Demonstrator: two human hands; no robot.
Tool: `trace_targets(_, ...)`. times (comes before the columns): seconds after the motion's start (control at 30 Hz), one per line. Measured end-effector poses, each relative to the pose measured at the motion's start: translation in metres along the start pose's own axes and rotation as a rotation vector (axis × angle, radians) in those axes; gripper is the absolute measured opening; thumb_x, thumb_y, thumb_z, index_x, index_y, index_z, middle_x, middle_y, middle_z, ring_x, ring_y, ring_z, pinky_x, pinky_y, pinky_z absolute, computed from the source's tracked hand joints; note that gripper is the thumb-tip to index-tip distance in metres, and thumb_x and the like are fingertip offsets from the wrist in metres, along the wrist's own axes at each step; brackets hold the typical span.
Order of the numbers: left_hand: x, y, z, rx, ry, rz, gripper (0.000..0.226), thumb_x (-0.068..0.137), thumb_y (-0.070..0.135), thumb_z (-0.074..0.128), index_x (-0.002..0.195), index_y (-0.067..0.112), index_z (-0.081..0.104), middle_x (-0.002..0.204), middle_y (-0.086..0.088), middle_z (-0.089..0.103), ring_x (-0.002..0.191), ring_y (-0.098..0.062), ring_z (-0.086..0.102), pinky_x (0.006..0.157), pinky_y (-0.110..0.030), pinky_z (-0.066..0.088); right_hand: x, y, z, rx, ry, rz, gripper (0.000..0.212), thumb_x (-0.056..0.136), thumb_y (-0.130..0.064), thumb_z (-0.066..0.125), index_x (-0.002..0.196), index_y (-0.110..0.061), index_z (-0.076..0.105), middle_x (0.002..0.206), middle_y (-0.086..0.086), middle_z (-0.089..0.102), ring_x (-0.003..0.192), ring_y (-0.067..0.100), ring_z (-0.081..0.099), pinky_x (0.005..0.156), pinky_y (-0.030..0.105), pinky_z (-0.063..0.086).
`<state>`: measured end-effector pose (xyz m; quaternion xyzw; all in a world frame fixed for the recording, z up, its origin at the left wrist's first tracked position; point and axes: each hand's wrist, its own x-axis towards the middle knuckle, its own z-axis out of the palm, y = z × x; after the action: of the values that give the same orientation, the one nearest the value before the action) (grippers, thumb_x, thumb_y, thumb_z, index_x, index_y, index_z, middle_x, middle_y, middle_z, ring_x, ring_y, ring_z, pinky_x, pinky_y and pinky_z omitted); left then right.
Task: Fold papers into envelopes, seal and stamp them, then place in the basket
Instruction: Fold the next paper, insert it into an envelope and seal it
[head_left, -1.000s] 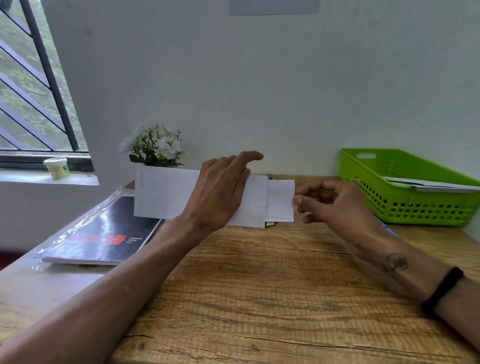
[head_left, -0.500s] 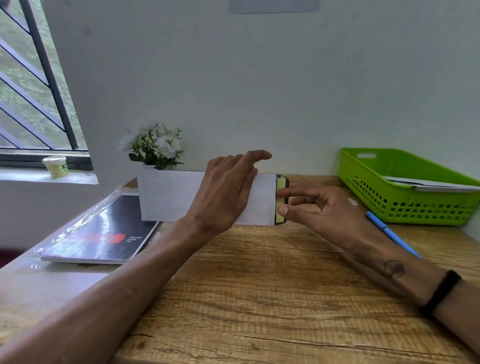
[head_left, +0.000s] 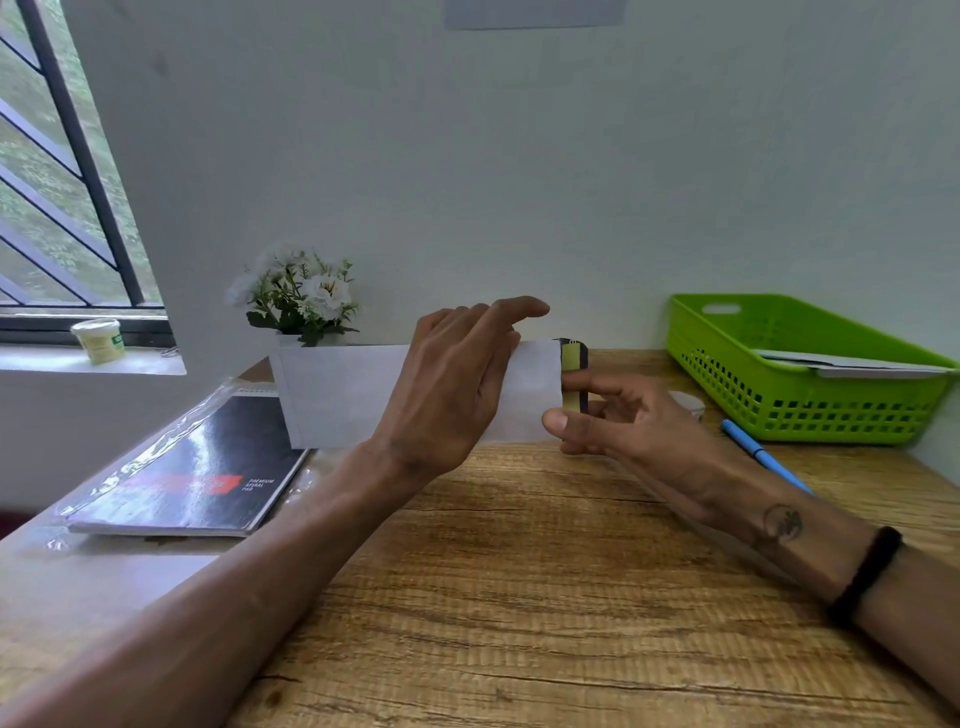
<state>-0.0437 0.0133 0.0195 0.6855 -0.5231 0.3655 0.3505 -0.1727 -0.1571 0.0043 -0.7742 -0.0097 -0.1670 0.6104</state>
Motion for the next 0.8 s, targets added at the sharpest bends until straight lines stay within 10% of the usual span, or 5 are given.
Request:
trace_targets(0.33,0.000,0.008,0.002,-0.053,-0.027,0.014,0.033,0.108,0.011,0.051,0.139,0.017,0.058,0.104,-0.001,0.067,0.094,-0.019,0.061,0.084,-0.040,0.052,-0.003,-0.003,0.000,0.044,-0.097,0.048,0.038,0.089,-0.018,0.078,0.126,-0.023,0.072,0.121,-0.004,0.077,0.115,0.013,0.072,0.097,0.029,0.056)
trace_targets(0.6,0.012,0.006,-0.002,-0.021,0.014,0.017,0.033,0.108,0.013,0.051,0.141,0.015,0.058,0.107,-0.004,0.068,0.095,-0.019,0.063,0.080,-0.039,0.055,0.004,0.004,-0.004,0.121,0.110,-0.006,0.040,0.074,-0.027,0.089,0.111,-0.019,0.077,0.123,0.004,0.074,0.107,0.031,0.075,0.096,0.050,0.059)
trace_targets(0.8,0.055,0.022,-0.003,0.084,-0.155,-0.037,0.042,0.106,0.019,0.054,0.146,0.026,0.049,0.109,-0.001,0.073,0.090,-0.021,0.068,0.078,-0.043,0.058,0.013,0.005,-0.020,0.336,0.299,-0.066,0.026,0.081,-0.004,0.080,0.102,-0.006,0.065,0.080,0.003,0.075,0.080,0.020,0.074,0.074,0.039,0.064)
